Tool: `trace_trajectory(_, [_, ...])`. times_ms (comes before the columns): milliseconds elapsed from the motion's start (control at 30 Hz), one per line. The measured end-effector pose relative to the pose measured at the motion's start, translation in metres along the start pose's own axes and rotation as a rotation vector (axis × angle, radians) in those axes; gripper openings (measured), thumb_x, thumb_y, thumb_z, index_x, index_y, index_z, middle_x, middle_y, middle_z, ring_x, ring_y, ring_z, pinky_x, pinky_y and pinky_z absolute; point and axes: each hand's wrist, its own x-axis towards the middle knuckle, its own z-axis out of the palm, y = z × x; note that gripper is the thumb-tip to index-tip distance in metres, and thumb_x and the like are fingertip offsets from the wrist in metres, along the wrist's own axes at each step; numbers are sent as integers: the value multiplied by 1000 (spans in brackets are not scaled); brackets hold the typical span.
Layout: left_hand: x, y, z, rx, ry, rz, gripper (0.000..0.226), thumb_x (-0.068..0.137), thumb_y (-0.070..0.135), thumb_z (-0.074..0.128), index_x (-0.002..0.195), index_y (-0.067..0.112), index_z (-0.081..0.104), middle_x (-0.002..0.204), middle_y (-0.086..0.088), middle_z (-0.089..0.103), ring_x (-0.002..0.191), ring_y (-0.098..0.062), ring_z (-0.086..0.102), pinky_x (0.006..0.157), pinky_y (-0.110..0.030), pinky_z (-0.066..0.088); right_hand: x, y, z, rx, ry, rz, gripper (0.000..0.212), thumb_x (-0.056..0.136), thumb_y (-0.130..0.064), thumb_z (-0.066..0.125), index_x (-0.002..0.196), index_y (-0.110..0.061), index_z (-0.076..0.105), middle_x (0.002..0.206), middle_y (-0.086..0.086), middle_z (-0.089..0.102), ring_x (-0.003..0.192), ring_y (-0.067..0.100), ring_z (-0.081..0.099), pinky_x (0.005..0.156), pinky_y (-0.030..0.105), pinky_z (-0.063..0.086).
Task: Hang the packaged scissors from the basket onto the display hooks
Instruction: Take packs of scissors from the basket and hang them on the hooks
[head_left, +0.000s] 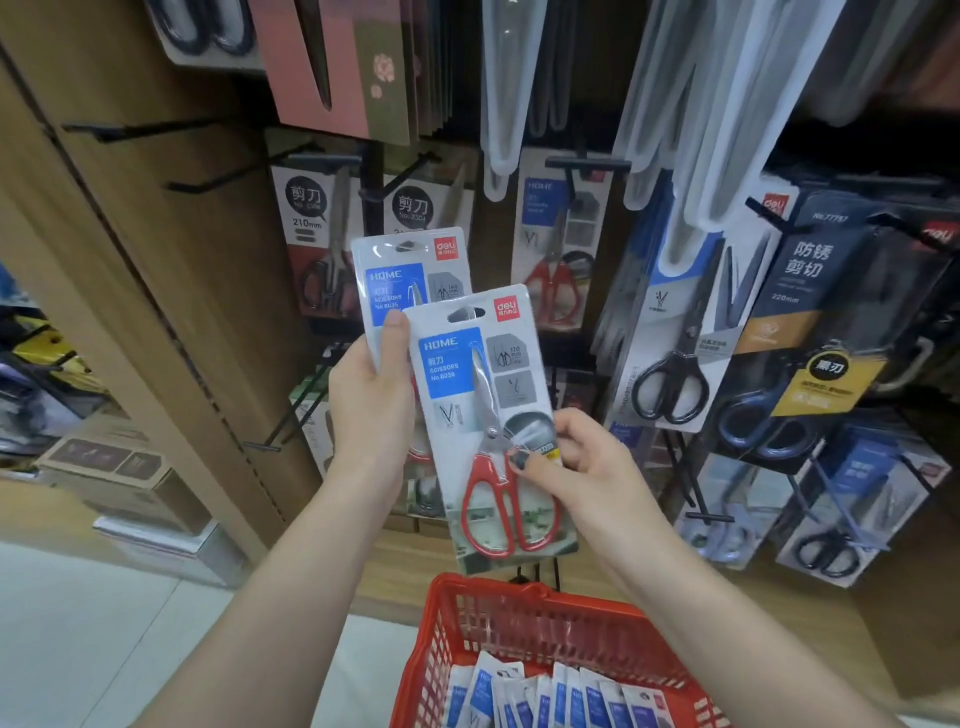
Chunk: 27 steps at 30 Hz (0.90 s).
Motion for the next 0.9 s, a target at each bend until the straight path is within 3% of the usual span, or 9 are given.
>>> trace_trajectory(133, [-3,3,-3,37,20,31,30,109,48,49,99,26,66,98,1,81,91,-20,79,86,-54,63,-11,3,-9,68,51,-113,12,92,-27,75,101,-29,68,104,9,80,94,30,79,74,42,65])
trace_trajectory(233, [-1,4,-5,55,43,43,26,109,48,51,102,29,67,101,6,81,94,-14,79,90,-53,63,-17,0,-14,85,82,-204,21,86,-36,78,104,-30,69,107,9,79,98,30,77,81,45,65])
trace_trajectory(433, [1,0,-6,96,51,36,29,107,53,50,106,29,67,101,8,81,93,-12,79,87,-50,64,-23,-15,-13,86,109,-380,19,88,-34,76,106,-35,70,111,8,78,102,29,76,87,46,63])
trace_trajectory(633, [2,-3,-5,125,71,66,37,107,52,51,110,20,70,92,5,79,89,-16,79,71,-34,59,-12,-27,-5,137,153,-368,12,96,-23,70,102,-33,70,105,8,79,98,28,78,79,47,65])
trace_trajectory(767, [4,-5,-7,130,60,64,34,106,53,51,111,24,68,102,6,80,93,-13,79,82,-44,64,-7,-31,-4,183,228,-338,11,95,-22,70,99,-32,71,99,12,79,93,32,78,78,56,64])
trace_trajectory(900, [8,-6,-9,141,95,75,34,107,50,53,110,19,69,99,4,80,83,-4,77,65,-24,61,11,-39,-4,154,269,-243,9,93,-24,72,101,-25,68,98,19,76,93,38,77,82,64,61])
